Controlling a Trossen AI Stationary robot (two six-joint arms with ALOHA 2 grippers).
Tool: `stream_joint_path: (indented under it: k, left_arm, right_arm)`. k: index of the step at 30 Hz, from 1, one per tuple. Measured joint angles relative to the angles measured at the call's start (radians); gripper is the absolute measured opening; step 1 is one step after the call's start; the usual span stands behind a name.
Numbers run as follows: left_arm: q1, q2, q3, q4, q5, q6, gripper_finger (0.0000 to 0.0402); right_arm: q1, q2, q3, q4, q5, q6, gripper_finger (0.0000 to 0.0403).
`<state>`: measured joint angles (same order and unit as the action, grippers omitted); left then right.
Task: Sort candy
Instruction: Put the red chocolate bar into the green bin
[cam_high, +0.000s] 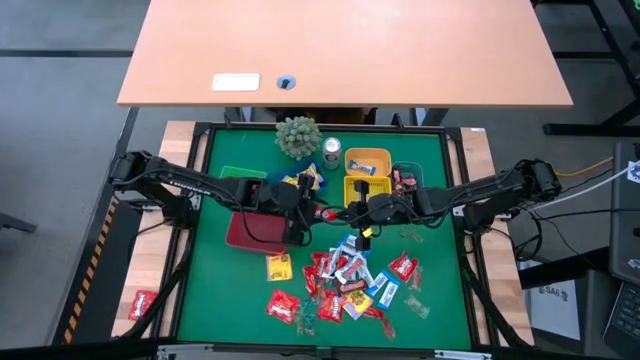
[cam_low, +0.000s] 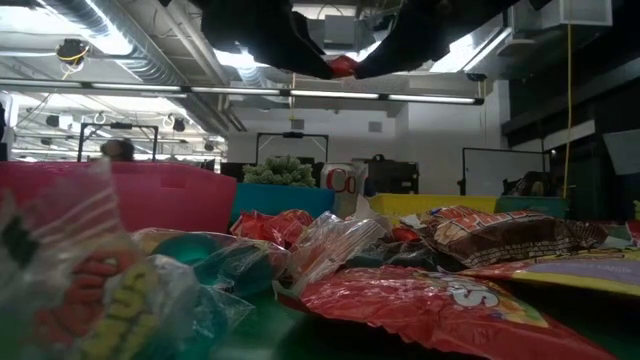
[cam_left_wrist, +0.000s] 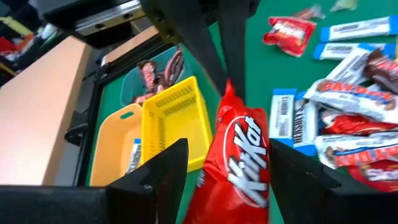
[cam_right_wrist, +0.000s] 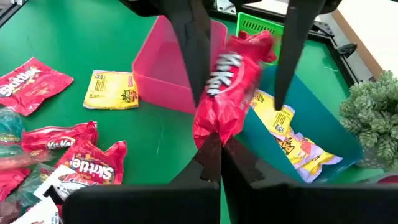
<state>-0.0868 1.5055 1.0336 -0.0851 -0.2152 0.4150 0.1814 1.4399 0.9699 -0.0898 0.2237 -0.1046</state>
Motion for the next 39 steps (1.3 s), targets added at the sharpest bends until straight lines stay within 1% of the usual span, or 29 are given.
stream_joint_path:
  k: [3,6,20,24,35,37,39]
  left_arm:
    - [0.000,0.000,0.000,-0.001,-0.011,0.001,0.0196]
    - [0.000,0.000,0.000,-0.001,-0.011,0.012,0.0184]
    - [0.000,0.000,0.000,-0.001,0.000,0.006,0.0088]
    - [0.000,0.000,0.000,-0.001,0.000,0.006,0.0068]
    - [0.000,0.000,0.000,-0.001,0.000,0.004,0.0061]
    - [0.000,0.000,0.000,-0.001,0.000,0.003,0.0061]
    - [0.000,0.000,0.000,-0.001,-0.001,0.003,0.0060]
  right_arm:
    - [0.000,0.000,0.000,0.000,0.000,0.000,0.0001]
    - [0.000,0.000,0.000,0.000,0.000,0.001,0.0001]
    - [0.000,0.000,0.000,0.000,0.001,0.002,0.0001]
    - [0.000,0.000,0.000,0.000,0.000,0.002,0.0001]
    - [0.000,0.000,0.000,-0.001,0.000,0.001,0.0001]
    - [0.000,0.000,0.000,0.000,0.000,-0.004,0.0009]
    - [0.000,0.000,0.000,-0.001,-0.002,-0.004,0.0027]
